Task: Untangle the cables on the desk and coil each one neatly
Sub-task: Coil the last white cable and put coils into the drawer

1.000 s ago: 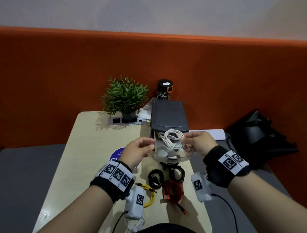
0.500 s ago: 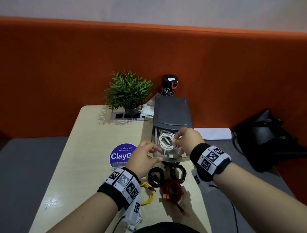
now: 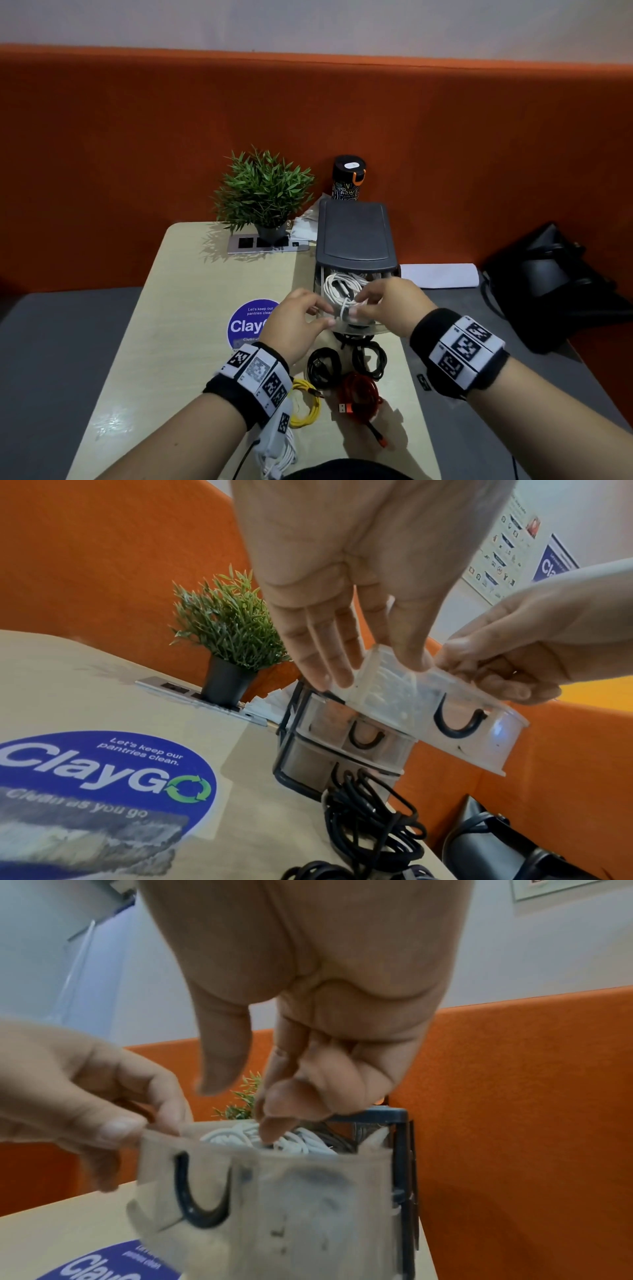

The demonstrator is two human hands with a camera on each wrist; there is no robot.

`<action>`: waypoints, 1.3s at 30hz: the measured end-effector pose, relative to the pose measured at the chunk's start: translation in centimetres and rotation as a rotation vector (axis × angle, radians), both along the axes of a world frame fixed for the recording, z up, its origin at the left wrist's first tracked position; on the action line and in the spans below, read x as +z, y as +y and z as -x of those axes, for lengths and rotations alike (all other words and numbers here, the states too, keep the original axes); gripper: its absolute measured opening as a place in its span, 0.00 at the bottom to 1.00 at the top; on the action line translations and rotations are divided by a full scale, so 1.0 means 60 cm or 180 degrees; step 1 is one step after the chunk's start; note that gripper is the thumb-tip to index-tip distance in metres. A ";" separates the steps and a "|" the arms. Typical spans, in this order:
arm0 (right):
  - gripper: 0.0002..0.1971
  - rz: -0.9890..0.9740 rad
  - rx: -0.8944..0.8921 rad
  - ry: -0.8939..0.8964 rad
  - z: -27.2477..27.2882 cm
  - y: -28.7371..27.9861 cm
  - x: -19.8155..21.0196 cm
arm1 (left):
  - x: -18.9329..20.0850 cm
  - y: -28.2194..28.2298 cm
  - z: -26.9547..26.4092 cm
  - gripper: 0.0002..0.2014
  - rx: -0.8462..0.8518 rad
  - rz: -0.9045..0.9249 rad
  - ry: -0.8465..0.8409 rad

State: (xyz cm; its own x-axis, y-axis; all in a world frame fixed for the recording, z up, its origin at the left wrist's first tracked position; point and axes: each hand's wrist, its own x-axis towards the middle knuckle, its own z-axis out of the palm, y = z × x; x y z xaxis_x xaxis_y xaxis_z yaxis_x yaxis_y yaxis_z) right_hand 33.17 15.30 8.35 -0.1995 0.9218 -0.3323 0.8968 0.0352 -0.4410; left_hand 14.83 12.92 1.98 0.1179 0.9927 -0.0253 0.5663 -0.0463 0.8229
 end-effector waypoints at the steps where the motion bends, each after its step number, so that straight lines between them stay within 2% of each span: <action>1: 0.14 0.0080 0.0157 0.0027 -0.003 -0.008 0.000 | 0.001 0.003 0.001 0.06 0.0013 -0.0001 0.0015; 4: 0.11 -0.0243 0.0472 -0.0311 -0.009 -0.016 -0.021 | 0.009 0.011 0.000 0.14 -0.0032 -0.0066 0.0161; 6: 0.05 -0.0583 0.0424 -0.0396 -0.010 -0.013 -0.032 | 0.017 0.022 -0.001 0.26 -0.0213 -0.0169 0.0393; 8: 0.06 -0.0846 0.0331 -0.0451 -0.009 -0.009 -0.039 | 0.027 0.037 0.001 0.36 -0.0495 -0.0171 0.0592; 10: 0.06 -0.1040 0.0189 -0.0567 -0.008 -0.002 -0.044 | 0.034 0.056 0.005 0.40 -0.0732 -0.0059 0.0806; 14: 0.05 -0.1083 -0.0058 -0.0519 -0.005 0.013 -0.049 | 0.034 0.087 0.009 0.35 -0.0954 -0.0003 0.1390; 19: 0.01 -0.0940 -0.0159 -0.0289 -0.012 0.025 -0.058 | 0.033 0.098 0.006 0.35 -0.0917 -0.0074 0.1653; 26: 0.20 -0.0599 -0.0130 -0.0135 -0.016 0.045 -0.081 | 0.038 0.100 0.004 0.35 -0.0866 -0.0345 0.1570; 28: 0.20 -0.0623 -0.0062 -0.0193 -0.017 0.047 -0.089 | 0.038 0.098 0.006 0.34 -0.0870 -0.0398 0.1578; 32: 0.15 -0.0910 0.0073 -0.0254 -0.016 0.037 -0.116 | 0.038 0.091 0.010 0.33 -0.0875 -0.0438 0.1633; 34: 0.20 -0.0565 0.0142 -0.0464 -0.013 0.033 -0.124 | 0.038 0.089 0.012 0.33 -0.0876 -0.0436 0.1692; 36: 0.29 -0.0163 0.0251 -0.0774 -0.009 0.032 -0.129 | 0.037 0.088 0.014 0.33 -0.0858 -0.0439 0.1730; 39: 0.36 0.0083 0.0369 -0.1065 0.002 0.032 -0.135 | 0.037 0.088 0.015 0.34 -0.0852 -0.0386 0.1712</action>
State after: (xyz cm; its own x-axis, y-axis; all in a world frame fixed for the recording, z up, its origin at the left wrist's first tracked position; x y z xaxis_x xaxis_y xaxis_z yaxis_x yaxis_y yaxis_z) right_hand 33.06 17.24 0.28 -0.1784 0.8898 -0.4200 0.9825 0.1378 -0.1254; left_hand 13.90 18.18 4.18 0.3657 0.9299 -0.0391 0.8566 -0.3198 0.4050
